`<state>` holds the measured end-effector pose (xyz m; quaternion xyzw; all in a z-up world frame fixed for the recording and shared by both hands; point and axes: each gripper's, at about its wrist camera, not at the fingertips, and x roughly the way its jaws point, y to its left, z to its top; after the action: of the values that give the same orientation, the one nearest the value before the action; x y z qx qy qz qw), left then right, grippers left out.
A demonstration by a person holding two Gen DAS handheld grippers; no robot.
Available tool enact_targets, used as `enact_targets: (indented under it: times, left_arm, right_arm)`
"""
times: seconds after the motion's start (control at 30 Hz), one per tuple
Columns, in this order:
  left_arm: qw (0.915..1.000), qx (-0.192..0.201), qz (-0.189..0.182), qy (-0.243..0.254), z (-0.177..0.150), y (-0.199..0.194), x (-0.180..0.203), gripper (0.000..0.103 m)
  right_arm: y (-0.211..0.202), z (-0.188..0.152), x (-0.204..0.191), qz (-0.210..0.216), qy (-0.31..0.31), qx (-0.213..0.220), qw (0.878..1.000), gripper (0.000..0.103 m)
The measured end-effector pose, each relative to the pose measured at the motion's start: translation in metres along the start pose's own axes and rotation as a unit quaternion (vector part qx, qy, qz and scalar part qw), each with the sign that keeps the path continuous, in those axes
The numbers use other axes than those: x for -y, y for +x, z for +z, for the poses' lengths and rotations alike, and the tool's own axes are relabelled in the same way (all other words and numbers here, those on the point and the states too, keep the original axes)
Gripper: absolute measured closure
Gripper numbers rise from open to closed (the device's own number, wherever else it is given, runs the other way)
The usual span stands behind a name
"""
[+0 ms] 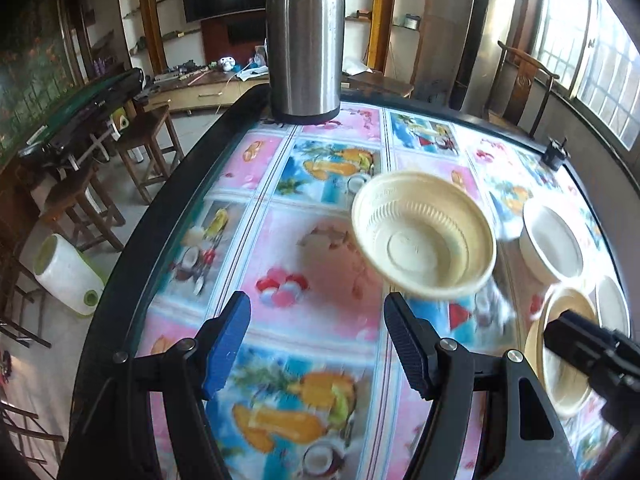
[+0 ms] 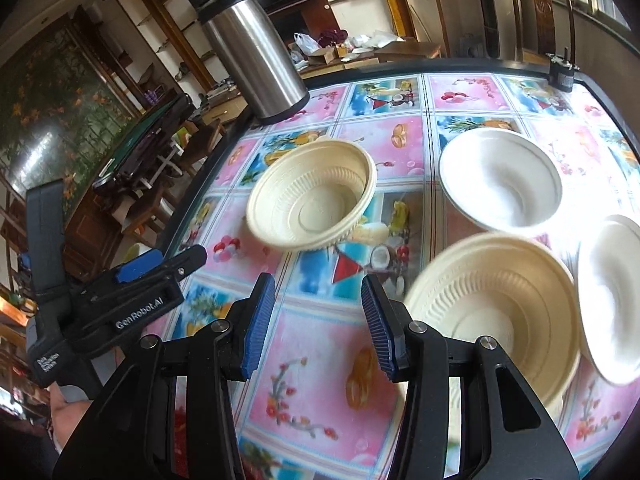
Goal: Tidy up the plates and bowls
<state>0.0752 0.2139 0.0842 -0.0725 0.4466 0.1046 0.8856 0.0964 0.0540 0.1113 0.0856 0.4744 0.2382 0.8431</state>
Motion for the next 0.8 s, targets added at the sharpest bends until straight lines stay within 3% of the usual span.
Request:
enact_targets:
  times: [0.4, 0.8]
  left_arm:
    - [0.9991, -0.038, -0.016, -0.004, 0.033, 0.049, 0.017, 0.034]
    - [0.998, -0.063, -0.008, -0.008, 0.041, 0.08, 0.028, 0.033]
  right_arm:
    - [0.05, 0.048, 0.017, 0.002, 0.046, -0.027, 0.999, 0.058]
    - [0.087, 0.058, 0.027, -0.014, 0.059, -0.045, 0.997, 0.058]
